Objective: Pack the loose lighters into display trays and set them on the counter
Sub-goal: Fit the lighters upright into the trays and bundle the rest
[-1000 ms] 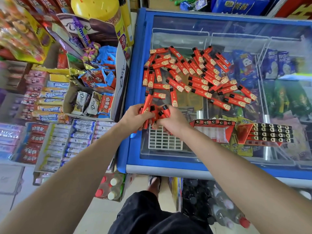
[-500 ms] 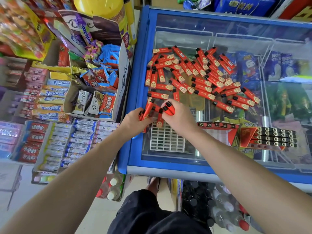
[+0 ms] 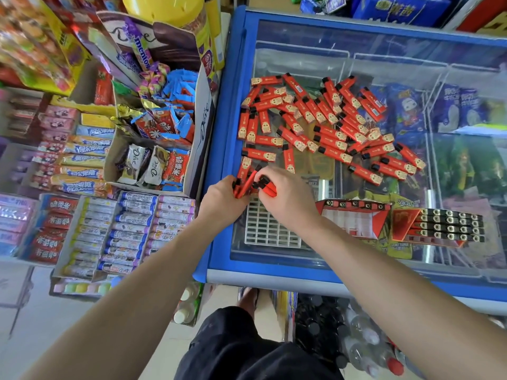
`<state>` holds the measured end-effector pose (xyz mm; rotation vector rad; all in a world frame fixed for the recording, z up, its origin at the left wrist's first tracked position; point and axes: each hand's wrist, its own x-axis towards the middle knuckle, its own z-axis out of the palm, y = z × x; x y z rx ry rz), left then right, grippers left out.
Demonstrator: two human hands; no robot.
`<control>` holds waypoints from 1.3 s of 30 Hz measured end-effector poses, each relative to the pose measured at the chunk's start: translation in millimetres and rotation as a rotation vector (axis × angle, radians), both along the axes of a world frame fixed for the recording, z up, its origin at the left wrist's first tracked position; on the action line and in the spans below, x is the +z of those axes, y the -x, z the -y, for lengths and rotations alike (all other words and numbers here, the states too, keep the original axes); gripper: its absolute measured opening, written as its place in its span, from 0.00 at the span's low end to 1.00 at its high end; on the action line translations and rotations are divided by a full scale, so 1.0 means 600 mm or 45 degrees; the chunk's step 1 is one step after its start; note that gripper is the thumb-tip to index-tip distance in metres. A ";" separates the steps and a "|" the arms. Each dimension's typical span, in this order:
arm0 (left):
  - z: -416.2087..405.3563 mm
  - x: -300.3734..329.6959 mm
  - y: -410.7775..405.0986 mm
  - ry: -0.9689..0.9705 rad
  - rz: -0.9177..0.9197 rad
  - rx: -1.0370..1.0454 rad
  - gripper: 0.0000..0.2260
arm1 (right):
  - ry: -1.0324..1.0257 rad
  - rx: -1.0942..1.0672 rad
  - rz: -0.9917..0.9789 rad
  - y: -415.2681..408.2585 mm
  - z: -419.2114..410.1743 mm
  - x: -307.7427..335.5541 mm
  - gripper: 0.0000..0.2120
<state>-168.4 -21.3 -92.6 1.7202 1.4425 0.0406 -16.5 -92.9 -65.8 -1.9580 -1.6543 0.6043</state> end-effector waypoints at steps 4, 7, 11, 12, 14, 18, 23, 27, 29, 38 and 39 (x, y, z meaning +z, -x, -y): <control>-0.004 0.004 -0.002 0.074 0.072 0.106 0.09 | -0.022 0.045 0.051 0.004 0.004 0.000 0.11; -0.003 0.008 0.001 0.113 0.143 0.171 0.10 | 0.006 0.129 0.134 0.002 0.009 -0.006 0.11; -0.001 0.014 0.008 0.161 0.233 0.265 0.12 | 0.051 0.052 0.137 -0.001 0.015 -0.016 0.12; -0.002 0.013 0.010 0.173 0.264 0.274 0.12 | 0.043 0.005 0.071 -0.002 0.015 -0.018 0.13; -0.004 0.014 0.011 0.174 0.312 0.270 0.11 | 0.035 -0.051 -0.096 -0.004 0.016 -0.019 0.14; -0.005 0.029 0.000 0.153 0.389 0.254 0.10 | 0.066 -0.130 -0.239 -0.013 0.025 -0.016 0.11; -0.002 0.042 -0.014 0.051 0.376 0.120 0.10 | 0.192 -0.470 -0.669 -0.022 0.032 -0.012 0.07; 0.001 0.044 -0.015 -0.015 0.358 0.069 0.10 | 0.233 -0.568 -0.681 -0.027 0.029 -0.006 0.17; 0.002 0.044 -0.014 -0.013 0.362 0.070 0.10 | 0.252 -0.562 -0.686 -0.025 0.026 -0.006 0.17; -0.002 0.037 -0.010 0.065 0.390 0.123 0.11 | 0.397 -0.428 -0.567 -0.027 0.014 -0.014 0.09; -0.002 0.037 -0.010 0.064 0.392 0.124 0.11 | 0.412 -0.419 -0.546 -0.026 0.012 -0.013 0.07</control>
